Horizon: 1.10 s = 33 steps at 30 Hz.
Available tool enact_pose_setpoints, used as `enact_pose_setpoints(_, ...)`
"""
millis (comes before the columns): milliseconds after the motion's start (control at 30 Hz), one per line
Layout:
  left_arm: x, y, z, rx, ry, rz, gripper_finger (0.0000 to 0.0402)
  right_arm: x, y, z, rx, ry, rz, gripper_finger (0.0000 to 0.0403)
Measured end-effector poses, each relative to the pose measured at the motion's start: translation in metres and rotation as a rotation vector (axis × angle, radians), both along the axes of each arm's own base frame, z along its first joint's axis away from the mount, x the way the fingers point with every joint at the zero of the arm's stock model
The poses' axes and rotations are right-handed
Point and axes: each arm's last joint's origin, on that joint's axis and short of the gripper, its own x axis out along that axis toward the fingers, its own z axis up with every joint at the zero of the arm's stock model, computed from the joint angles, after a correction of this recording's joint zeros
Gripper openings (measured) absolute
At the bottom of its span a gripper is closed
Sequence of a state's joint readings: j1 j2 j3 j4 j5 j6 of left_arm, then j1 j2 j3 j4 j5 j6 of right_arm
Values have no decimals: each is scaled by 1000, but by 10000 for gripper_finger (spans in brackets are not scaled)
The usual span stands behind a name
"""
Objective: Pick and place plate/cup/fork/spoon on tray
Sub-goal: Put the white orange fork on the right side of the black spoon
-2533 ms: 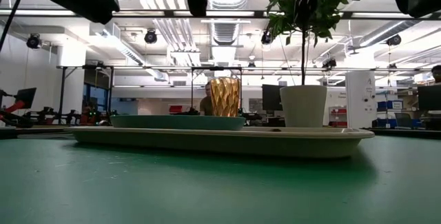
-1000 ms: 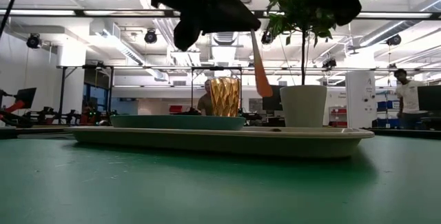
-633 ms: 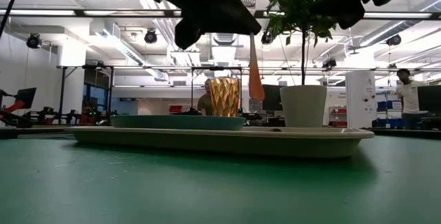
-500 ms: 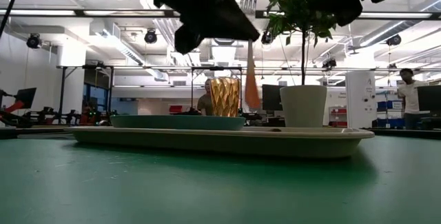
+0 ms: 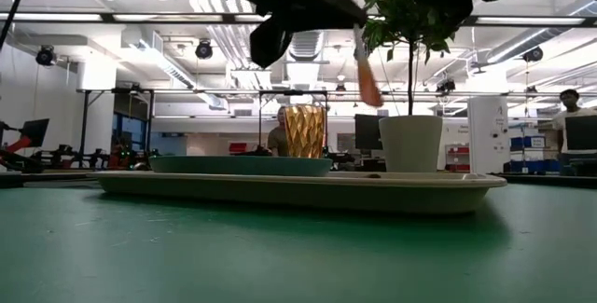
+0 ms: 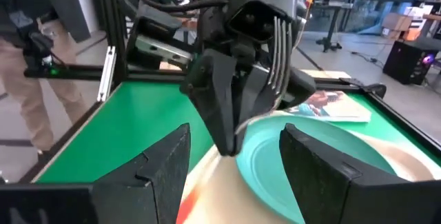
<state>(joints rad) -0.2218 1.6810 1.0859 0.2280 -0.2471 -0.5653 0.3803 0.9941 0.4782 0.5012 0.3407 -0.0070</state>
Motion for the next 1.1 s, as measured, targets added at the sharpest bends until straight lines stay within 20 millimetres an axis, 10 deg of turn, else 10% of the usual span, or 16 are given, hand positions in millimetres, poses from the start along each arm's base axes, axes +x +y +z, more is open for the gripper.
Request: enact_pose_setpoints(1100, 14, -9, -18, 40, -59, -36, 0, 19, 7, -4, 45, 28, 4, 210)
